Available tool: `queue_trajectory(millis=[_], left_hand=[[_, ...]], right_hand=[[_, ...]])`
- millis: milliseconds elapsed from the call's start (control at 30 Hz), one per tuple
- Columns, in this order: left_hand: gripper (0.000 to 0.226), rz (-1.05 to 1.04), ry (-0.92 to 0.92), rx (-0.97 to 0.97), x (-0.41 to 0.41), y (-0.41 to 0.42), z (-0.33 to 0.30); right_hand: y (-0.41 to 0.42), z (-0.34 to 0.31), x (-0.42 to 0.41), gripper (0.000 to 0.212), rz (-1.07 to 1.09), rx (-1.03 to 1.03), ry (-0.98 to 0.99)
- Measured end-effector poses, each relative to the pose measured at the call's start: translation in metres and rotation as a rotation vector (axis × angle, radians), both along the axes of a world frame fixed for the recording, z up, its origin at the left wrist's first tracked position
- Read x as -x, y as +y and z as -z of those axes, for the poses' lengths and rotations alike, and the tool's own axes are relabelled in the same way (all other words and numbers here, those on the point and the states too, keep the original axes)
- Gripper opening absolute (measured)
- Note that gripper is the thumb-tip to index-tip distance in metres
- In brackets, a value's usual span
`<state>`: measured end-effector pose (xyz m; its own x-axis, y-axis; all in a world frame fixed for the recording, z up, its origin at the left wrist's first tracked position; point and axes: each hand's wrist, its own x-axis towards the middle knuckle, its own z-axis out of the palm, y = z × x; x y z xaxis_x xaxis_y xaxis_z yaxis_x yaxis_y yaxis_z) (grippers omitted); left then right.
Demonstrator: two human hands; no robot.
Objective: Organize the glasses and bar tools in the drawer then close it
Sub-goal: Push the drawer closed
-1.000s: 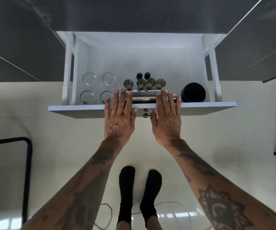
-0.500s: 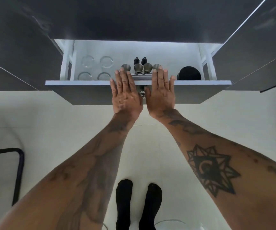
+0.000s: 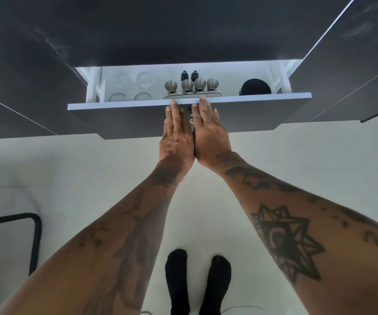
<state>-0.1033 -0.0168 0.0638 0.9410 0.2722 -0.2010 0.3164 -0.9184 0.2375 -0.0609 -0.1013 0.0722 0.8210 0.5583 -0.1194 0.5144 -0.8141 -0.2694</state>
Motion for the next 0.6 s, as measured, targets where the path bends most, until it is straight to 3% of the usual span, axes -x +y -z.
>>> queue_trajectory(millis=[267,433,600], left_hand=[[0.083,-0.011,0.013,-0.008,-0.015,0.012,0.01],[0.071,-0.009,-0.062,-0.009,-0.024,0.012,0.015],[0.082,0.032,0.019,0.054,-0.04,0.025,0.018]], right_hand=[[0.01,0.007,-0.006,0.072,0.059,0.031,0.019],[0.007,0.016,-0.022,0.074,0.077,0.11,0.071],[0.01,0.022,-0.044,0.081,0.046,0.123,0.108]])
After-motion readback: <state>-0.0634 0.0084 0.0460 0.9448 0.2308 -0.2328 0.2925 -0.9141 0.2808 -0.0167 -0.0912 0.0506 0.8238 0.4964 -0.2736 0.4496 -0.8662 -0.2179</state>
